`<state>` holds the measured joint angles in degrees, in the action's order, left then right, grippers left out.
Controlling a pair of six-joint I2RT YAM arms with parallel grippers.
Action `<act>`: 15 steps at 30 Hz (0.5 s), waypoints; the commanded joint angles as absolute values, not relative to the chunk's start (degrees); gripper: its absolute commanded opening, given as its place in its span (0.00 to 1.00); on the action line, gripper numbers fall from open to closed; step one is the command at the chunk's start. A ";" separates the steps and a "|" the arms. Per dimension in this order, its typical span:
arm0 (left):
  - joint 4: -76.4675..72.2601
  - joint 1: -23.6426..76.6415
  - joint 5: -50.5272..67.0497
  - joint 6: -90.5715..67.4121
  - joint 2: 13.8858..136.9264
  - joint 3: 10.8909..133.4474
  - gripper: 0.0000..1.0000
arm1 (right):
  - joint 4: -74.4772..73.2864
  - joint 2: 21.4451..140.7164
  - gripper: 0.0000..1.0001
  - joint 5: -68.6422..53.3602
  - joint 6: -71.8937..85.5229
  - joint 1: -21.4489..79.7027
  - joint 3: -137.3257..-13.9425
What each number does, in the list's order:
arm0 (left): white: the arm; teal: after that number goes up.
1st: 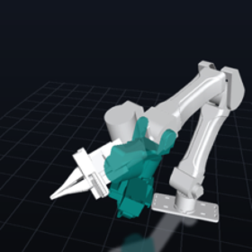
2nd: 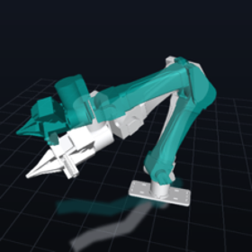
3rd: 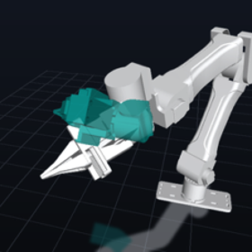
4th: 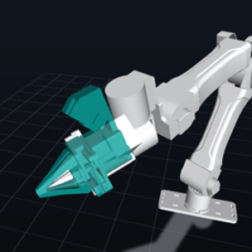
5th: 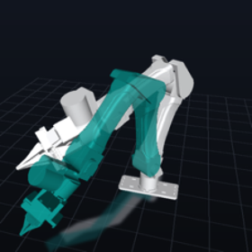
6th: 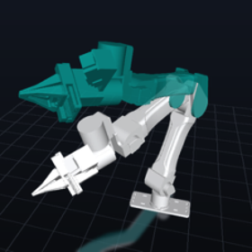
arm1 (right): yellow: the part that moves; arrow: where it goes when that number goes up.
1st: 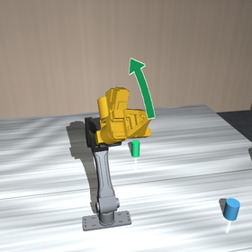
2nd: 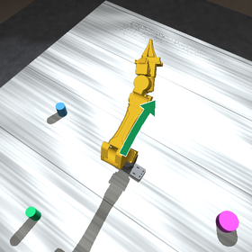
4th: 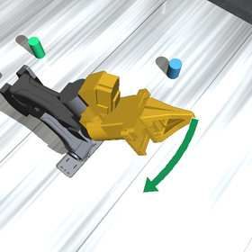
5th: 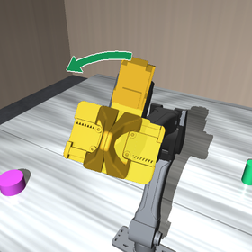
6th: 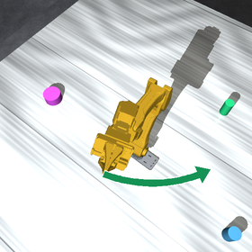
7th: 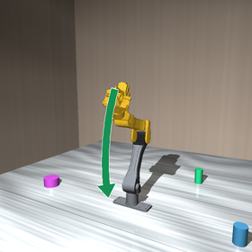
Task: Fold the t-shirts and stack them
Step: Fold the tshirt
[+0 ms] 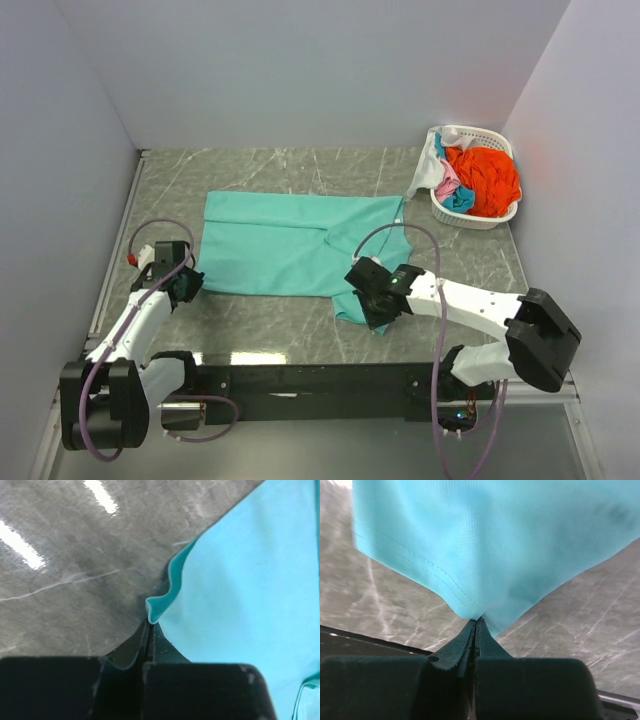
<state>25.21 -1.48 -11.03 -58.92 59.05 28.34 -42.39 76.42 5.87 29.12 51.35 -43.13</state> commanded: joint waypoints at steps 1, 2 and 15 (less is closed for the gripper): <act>23.03 -1.67 -8.53 -56.78 57.39 29.00 0.01 | -42.72 74.27 0.00 9.40 28.92 49.75 -46.49; 22.77 -1.50 -8.44 -56.78 57.31 29.35 0.01 | -42.63 74.53 0.00 11.06 28.39 48.27 -47.10; 21.01 -1.58 -5.89 -54.67 67.40 40.24 0.01 | -40.70 79.80 0.00 13.18 20.31 37.45 -62.12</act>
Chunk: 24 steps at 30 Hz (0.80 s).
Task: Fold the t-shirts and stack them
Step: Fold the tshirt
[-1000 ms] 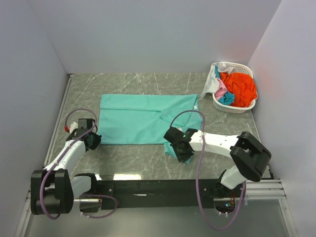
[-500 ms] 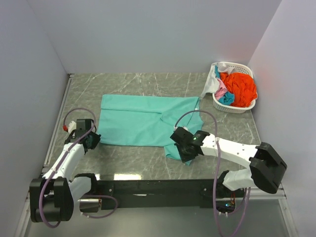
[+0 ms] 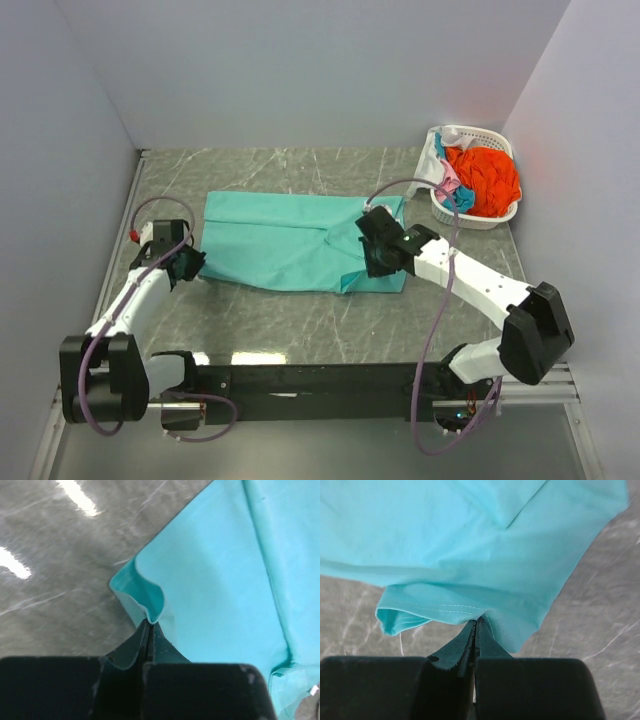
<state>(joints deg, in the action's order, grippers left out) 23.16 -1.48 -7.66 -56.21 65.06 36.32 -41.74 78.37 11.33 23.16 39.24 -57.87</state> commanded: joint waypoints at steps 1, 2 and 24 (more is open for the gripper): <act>21.01 -1.50 -5.98 -54.67 68.28 41.04 0.01 | -40.69 80.24 0.00 13.79 20.04 36.14 -63.10; 20.92 -1.58 -5.89 -54.67 69.94 41.83 0.01 | -40.61 81.11 0.00 13.89 19.52 35.60 -64.06; 17.85 -1.50 -6.59 -52.03 88.50 60.20 0.01 | -39.28 99.04 0.00 12.39 6.95 26.02 -89.20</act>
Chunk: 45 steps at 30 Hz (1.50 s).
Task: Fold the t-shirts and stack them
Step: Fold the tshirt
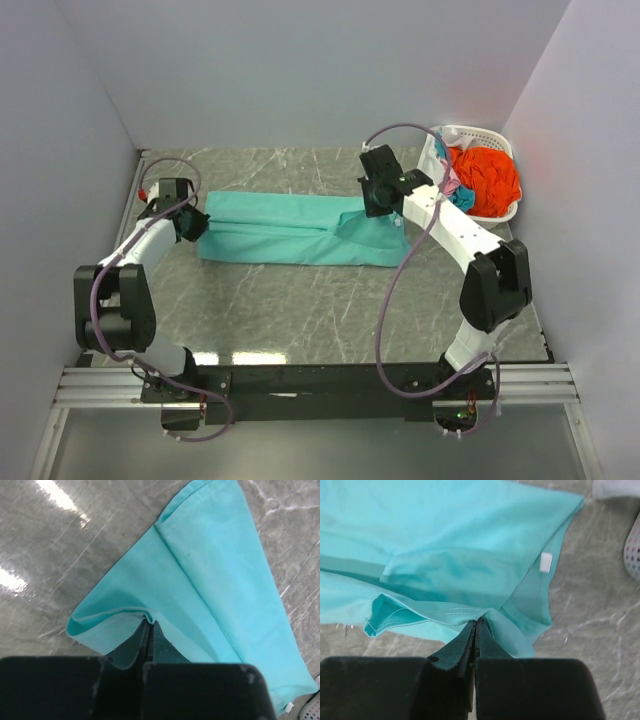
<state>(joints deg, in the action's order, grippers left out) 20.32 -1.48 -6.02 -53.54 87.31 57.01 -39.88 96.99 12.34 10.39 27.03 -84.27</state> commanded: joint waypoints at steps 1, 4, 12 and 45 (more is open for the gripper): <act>17.49 -1.67 -6.42 -51.94 89.11 60.47 0.01 | -39.90 100.01 0.00 12.48 6.33 25.58 -90.51; 16.61 -1.58 -5.98 -51.77 91.84 62.05 0.01 | -41.22 103.62 0.00 13.79 5.89 24.96 -94.21; 16.70 -1.50 -9.14 -52.12 99.66 68.37 0.01 | -42.88 112.40 0.00 14.76 5.36 23.03 -101.86; 16.08 2.19 8.35 -47.72 120.84 92.37 0.99 | -26.28 104.50 0.89 -4.14 29.18 22.41 -76.11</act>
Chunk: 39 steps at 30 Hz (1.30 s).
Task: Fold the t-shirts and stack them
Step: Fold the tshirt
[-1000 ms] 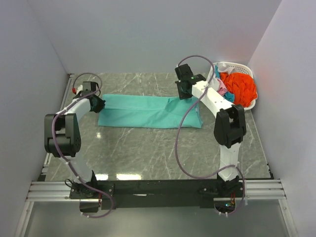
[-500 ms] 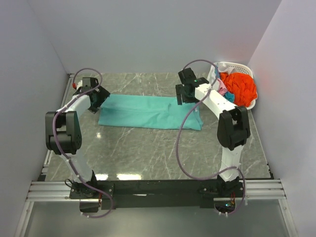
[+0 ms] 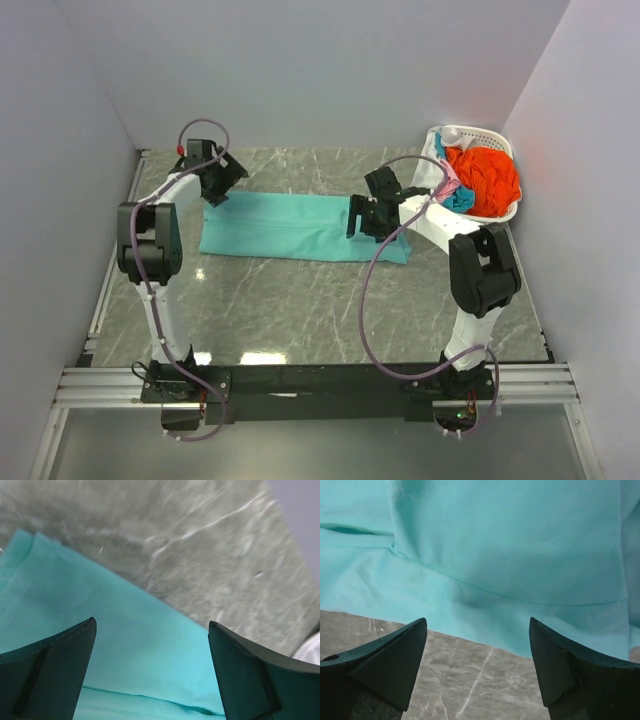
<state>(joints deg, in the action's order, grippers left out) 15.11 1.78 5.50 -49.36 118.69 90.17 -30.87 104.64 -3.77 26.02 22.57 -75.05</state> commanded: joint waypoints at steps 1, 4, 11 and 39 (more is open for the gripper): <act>16.00 2.28 8.52 -47.72 121.37 91.68 0.99 | -26.11 105.29 0.89 -4.39 29.35 22.15 -76.29; 15.30 2.46 8.88 -47.73 120.85 87.83 0.99 | -24.96 107.83 0.89 -5.89 29.44 21.01 -77.95; 8.44 3.33 8.70 -50.71 110.23 67.61 0.99 | -27.51 115.39 0.88 -7.38 26.90 18.81 -84.46; 0.44 48.76 0.18 -88.06 72.95 21.17 0.99 | -28.83 146.86 0.87 -18.54 23.82 24.78 -129.55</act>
